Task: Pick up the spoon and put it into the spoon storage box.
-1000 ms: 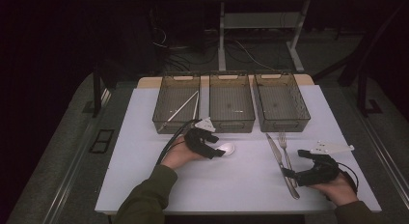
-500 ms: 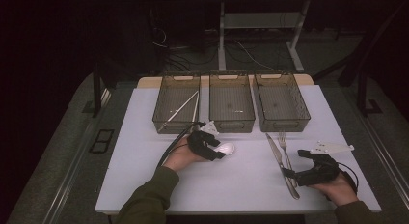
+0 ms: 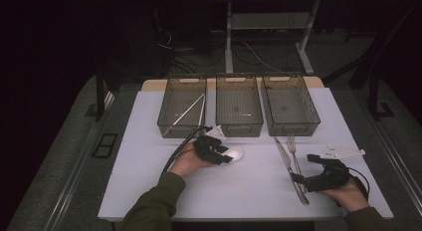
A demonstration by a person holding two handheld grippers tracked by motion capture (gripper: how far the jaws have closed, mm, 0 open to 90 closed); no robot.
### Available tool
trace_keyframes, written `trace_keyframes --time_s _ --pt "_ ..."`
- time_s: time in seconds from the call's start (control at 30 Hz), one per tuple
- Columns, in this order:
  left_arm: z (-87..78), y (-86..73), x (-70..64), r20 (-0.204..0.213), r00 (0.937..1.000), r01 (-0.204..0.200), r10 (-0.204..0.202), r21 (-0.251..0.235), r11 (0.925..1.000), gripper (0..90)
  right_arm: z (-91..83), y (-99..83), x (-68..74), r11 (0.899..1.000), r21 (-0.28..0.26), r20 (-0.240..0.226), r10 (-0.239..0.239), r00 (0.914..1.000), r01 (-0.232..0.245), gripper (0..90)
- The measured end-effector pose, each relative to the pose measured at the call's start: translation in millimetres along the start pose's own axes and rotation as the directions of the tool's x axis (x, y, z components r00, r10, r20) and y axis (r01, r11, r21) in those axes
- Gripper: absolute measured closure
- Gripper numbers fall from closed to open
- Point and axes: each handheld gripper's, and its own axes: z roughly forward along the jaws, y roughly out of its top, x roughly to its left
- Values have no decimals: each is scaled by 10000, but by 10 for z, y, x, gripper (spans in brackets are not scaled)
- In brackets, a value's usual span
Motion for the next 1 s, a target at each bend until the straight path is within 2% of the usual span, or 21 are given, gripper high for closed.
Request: trace_keyframes --time_s 0.13,0.27,0.3,0.37,0.43,0.47,0.5,0.7,0.73,0.77,0.8,0.83,0.87,0.9,0.93,1.0 --pt "0 0 -11 34 10000 78 -78 -46 10000 615 1 0 1 10000 0 1 -15 10000 15 8" --pt "-5 6 -31 -47 10000 -27 27 38 10000 640 0 -1 0 10000 1 11 -13 10000 13 8" --pt "-9 12 -21 -85 9996 -281 282 69 9996 647 -1 0 0 10000 -4 8 -13 10000 13 8" --pt "-14 13 -37 -56 9998 -169 169 30 9999 675 -1 0 0 10000 -2 13 -20 10000 20 8" --pt "-19 14 -40 -72 9997 -250 251 124 9996 683 -1 0 0 10000 0 -12 -23 10000 23 8" --pt "-15 11 -56 -57 10000 -60 60 69 10000 687 -2 0 1 10000 -1 -12 -19 10000 19 8" --pt "-12 11 -60 -61 10000 -36 36 36 10000 690 -2 0 0 10000 -8 -13 -26 10000 26 8" --pt "-26 20 -66 -133 9995 -281 285 242 9993 704 -2 0 -2 10000 -11 -1 -19 10000 19 8" --pt "-20 20 -82 -165 9998 -146 149 146 9998 706 -2 0 -1 10000 -15 5 -18 10000 18 8" --pt "-22 22 -88 -214 9996 -192 196 186 9996 708 -2 0 -1 10000 -13 1 -10 10000 10 8" --pt "-27 31 -84 -301 9985 -452 459 252 9987 711 -3 0 -2 10000 -9 -16 -20 10000 20 8" --pt "-32 33 -97 -308 9988 -373 380 205 9991 716 -4 0 -3 10000 -16 -12 -23 10000 23 8" --pt "-57 36 -109 -297 9994 -188 187 -23 9998 758 -4 0 -3 10000 -19 -11 -26 10000 26 8" --pt "-77 46 -99 -278 9987 -417 418 43 9991 829 -4 0 -4 10000 -19 -13 -31 10000 31 8" --pt "-71 46 -127 -333 9989 -343 343 26 9994 829 -2 0 -4 10000 -18 8 -27 10000 27 8" --pt "-73 53 -140 -412 9981 -450 454 94 9989 829 -2 0 -3 10000 -10 -11 -26 10000 26 8"
